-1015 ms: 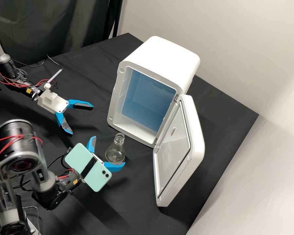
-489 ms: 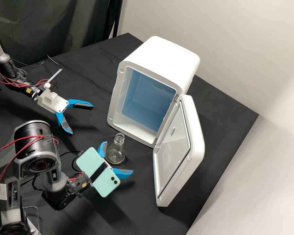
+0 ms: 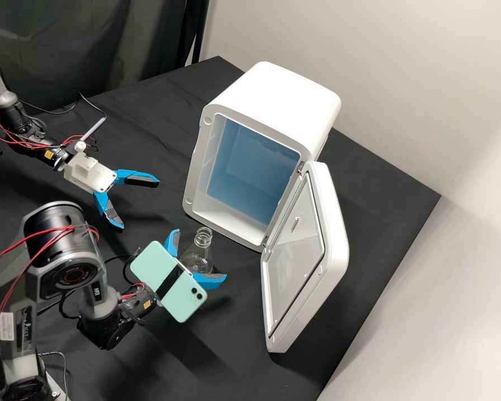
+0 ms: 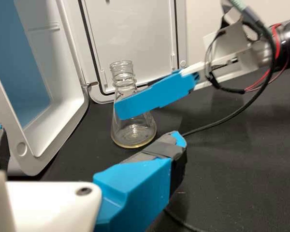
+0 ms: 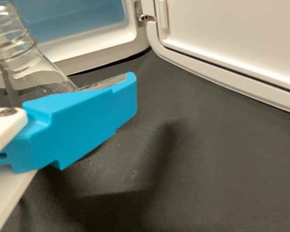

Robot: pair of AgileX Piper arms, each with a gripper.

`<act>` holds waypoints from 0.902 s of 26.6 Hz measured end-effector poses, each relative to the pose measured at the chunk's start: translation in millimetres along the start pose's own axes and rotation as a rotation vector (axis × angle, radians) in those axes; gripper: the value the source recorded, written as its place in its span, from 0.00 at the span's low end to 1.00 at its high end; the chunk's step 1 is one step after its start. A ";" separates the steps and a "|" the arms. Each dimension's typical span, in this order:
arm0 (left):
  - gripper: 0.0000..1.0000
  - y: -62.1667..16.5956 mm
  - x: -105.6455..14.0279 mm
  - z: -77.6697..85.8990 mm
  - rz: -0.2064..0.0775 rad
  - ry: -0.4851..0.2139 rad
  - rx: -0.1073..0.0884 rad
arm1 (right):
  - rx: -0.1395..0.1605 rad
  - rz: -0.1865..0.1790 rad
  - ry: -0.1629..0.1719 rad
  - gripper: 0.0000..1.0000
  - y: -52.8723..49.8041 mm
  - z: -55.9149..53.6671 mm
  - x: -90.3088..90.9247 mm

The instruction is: Place the flask in the incubator

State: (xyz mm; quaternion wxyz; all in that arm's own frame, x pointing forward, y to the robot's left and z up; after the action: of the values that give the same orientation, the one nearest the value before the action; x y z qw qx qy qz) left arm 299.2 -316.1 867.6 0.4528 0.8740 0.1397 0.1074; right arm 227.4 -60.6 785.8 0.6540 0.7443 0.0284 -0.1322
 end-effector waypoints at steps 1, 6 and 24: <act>1.00 0.0 0.0 0.0 0.000 0.000 0.000 | -0.005 -0.003 -0.002 1.00 -1.1 0.3 2.7; 1.00 0.0 0.0 0.0 0.000 0.000 0.000 | -0.029 -0.009 -0.019 1.00 -4.5 4.3 12.8; 1.00 -0.3 0.2 2.1 -0.002 -0.009 0.003 | -0.060 0.034 -0.038 1.00 5.6 13.4 29.8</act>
State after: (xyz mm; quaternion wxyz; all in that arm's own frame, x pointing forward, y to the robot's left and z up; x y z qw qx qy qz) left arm 300.1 -317.5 866.2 0.4520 0.8752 0.1385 0.1030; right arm 255.2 -78.4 782.8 0.6786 0.7221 0.0072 -0.1344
